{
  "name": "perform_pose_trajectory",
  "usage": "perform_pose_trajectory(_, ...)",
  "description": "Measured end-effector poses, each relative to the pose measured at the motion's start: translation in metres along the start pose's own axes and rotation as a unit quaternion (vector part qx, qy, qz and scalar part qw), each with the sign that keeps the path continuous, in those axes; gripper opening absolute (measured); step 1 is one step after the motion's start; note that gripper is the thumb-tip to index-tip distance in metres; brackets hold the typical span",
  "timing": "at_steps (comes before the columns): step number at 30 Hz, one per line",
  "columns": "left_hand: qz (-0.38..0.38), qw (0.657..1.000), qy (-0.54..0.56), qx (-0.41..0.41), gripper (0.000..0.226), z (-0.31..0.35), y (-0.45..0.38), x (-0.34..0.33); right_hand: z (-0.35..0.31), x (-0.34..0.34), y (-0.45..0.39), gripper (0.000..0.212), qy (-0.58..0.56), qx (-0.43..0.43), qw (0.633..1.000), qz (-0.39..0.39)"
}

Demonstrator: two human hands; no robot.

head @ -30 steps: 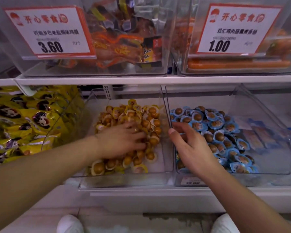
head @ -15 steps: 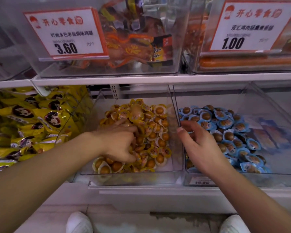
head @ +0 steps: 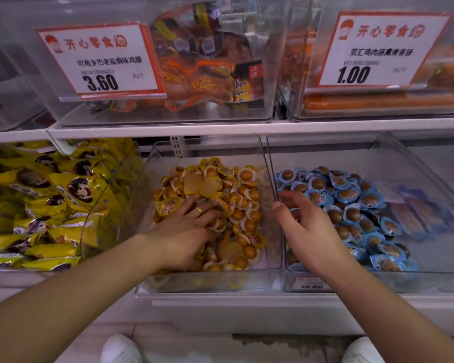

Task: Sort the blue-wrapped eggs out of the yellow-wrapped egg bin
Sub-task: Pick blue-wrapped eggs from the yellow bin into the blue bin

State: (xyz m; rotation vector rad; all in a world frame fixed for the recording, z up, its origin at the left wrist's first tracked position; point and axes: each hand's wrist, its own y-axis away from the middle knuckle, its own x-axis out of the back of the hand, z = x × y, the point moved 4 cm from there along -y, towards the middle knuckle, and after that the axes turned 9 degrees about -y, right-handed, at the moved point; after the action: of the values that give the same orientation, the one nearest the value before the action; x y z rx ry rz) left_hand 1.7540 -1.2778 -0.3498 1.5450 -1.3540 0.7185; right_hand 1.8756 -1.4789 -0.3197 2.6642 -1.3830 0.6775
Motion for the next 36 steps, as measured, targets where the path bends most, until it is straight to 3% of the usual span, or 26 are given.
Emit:
perform_pose_trajectory(2,-0.024,0.999,-0.032,0.015,0.058,0.001,-0.003,0.0,-0.001,0.0,0.001,0.047,0.002,0.003,1.0,-0.001)
perform_pose_trajectory(8,-0.012,0.999,0.005,0.043,0.029,0.006,-0.01,-0.001,-0.001,0.0,0.0,0.043,0.014,0.003,1.0,-0.001)
perform_pose_trajectory(13,-0.02,0.999,-0.032,0.036,0.044,0.004,-0.01,0.0,-0.001,0.0,0.0,0.046,0.017,0.009,1.0,-0.003)
perform_pose_trajectory(15,0.037,0.994,0.063,0.082,0.046,0.001,-0.008,0.009,0.001,0.0,0.0,0.047,0.022,0.013,1.0,-0.002)
perform_pose_trajectory(16,0.087,0.975,0.158,0.128,0.039,-0.005,-0.004,0.016,0.0,0.0,0.001,0.048,0.028,0.022,0.999,0.004)
perform_pose_trajectory(18,0.197,0.896,0.343,0.203,0.022,-0.019,0.005,0.033,-0.01,0.002,0.005,0.048,0.052,0.084,0.994,0.038)
perform_pose_trajectory(20,0.244,0.847,0.413,0.229,0.011,-0.026,0.012,0.049,-0.029,0.003,0.009,0.046,0.069,0.191,0.976,0.074)
perform_pose_trajectory(22,0.243,0.827,0.464,0.204,0.016,-0.022,0.015,0.066,-0.042,0.0,0.01,0.046,0.076,0.263,0.959,0.076)
perform_pose_trajectory(26,0.214,0.764,0.599,0.108,0.021,0.002,0.016,0.089,-0.048,-0.023,0.01,0.065,0.169,0.287,0.942,-0.042)
perform_pose_trajectory(30,0.121,0.622,0.76,0.142,0.037,0.015,0.014,0.082,-0.046,-0.025,0.004,0.056,0.138,0.29,0.946,-0.038)
perform_pose_trajectory(31,0.113,0.61,0.77,0.151,0.036,0.013,0.014,0.078,-0.046,-0.022,0.002,0.051,0.121,0.289,0.949,-0.027)
perform_pose_trajectory(32,0.108,0.611,0.767,0.163,0.031,0.009,0.015,0.074,-0.045,-0.019,0.0,0.045,0.107,0.283,0.953,-0.014)
perform_pose_trajectory(33,0.107,0.635,0.742,0.187,0.025,0.003,0.017,0.067,-0.044,-0.014,-0.002,0.04,0.095,0.272,0.957,0.002)
perform_pose_trajectory(34,0.103,0.686,0.687,0.218,0.02,-0.006,0.02,0.058,-0.042,-0.01,-0.003,0.037,0.086,0.261,0.961,0.018)
perform_pose_trajectory(36,0.027,0.852,0.472,0.224,0.031,-0.019,0.025,0.038,-0.04,-0.005,-0.005,0.037,0.084,0.248,0.964,0.04)
